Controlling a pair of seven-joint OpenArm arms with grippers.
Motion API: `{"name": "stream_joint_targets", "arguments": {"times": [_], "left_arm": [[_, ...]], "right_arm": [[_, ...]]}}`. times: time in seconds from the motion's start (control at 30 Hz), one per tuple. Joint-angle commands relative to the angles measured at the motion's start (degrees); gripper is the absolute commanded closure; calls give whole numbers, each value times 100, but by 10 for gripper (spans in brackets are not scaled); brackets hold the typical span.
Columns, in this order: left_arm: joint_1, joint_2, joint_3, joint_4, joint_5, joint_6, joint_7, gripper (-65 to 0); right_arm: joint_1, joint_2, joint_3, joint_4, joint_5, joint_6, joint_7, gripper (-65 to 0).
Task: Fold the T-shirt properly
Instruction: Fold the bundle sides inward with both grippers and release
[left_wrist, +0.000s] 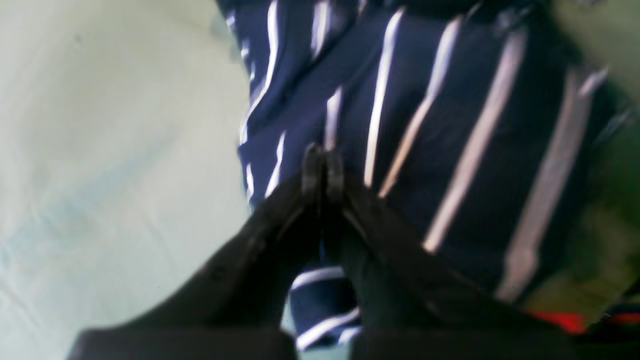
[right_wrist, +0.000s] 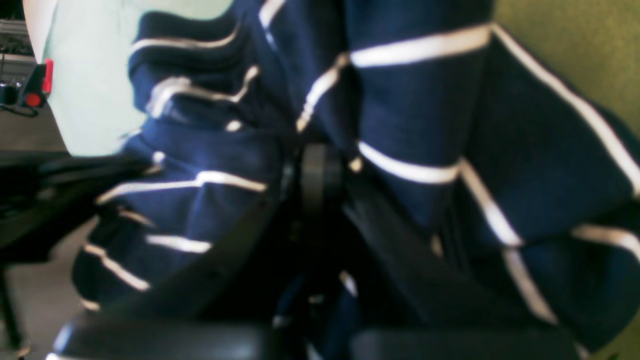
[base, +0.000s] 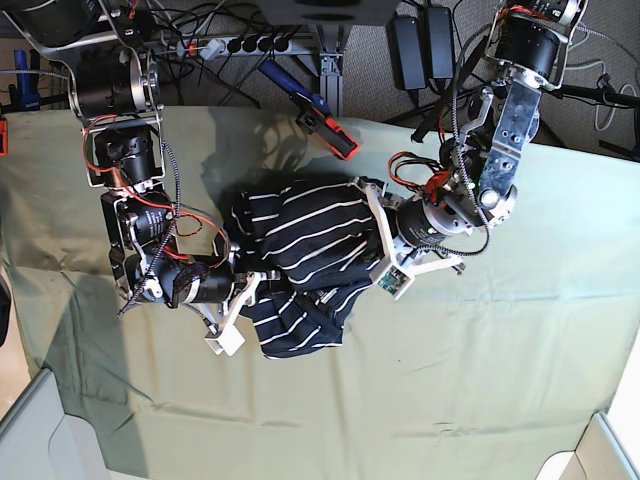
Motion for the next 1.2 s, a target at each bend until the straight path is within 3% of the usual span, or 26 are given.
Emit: {"name": "stream_joint_targets", "arguments": {"times": [0.0, 0.1, 0.67, 0.87, 0.97, 1.17], "left_arm": [[-103, -2, -28, -66, 90, -81, -238, 0], [-216, -2, -28, -501, 278, -74, -476, 0], [-1419, -20, -28, -2184, 341, 50, -669, 0], [-1574, -72, -39, -2208, 361, 240, -680, 0], [-1617, -103, -46, -2129, 374, 640, -605, 0], [-1585, -116, -70, -1309, 511, 678, -293, 0]], "right_arm": [[125, 79, 22, 37, -127, 535, -70, 0], [122, 81, 22, 37, -125, 535, -195, 0], [107, 79, 22, 37, 109, 535, -378, 0], [109, 79, 24, 37, 236, 533, -380, 0], [109, 85, 24, 37, 260, 533, -382, 0], [109, 114, 24, 59, 505, 535, -382, 0]]}}
